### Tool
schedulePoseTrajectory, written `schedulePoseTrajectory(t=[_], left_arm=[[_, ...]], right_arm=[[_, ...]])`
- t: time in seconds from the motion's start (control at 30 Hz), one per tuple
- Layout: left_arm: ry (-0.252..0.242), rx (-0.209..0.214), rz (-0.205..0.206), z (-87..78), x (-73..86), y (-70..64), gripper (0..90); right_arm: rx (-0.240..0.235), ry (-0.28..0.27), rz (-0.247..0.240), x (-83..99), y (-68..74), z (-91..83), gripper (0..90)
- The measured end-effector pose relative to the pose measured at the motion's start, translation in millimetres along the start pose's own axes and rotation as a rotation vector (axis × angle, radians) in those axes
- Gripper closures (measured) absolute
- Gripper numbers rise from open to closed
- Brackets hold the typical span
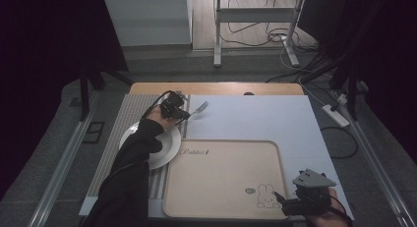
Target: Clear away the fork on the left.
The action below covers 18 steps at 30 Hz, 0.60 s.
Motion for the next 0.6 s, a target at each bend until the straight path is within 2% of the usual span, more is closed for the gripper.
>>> schedulePoseTrajectory(t=[0.3,0.47,0.5,0.6], left_arm=[[0.003,0.028,0.011,11.9,-10.0,-23.5,85.8],[-0.008,0.042,-0.003,16.5,-11.0,-41.0,85.8],[-0.008,0.042,-0.003,16.5,-11.0,-41.0,85.8],[0.003,-0.003,0.021,15.6,-7.3,-50.5,85.7]], right_arm=[[-0.001,0.0,-0.001,0.0,0.0,0.0,0.0],[-0.001,-0.001,-0.001,0.1,0.0,-0.1,0.0],[-0.001,-0.001,-0.001,0.0,0.0,-0.1,0.0],[-0.001,-0.001,-0.001,0.0,0.1,-0.1,0.0]])
Point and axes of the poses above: each handheld gripper's, and its own axes: z roughly forward along the jaws, x roughly out of its underside, y roughly to its left, the point moved 5 cm from there along z, roughly forward along the jaws, and after that the axes turned 15 degrees about x, right-handed, at the moved point
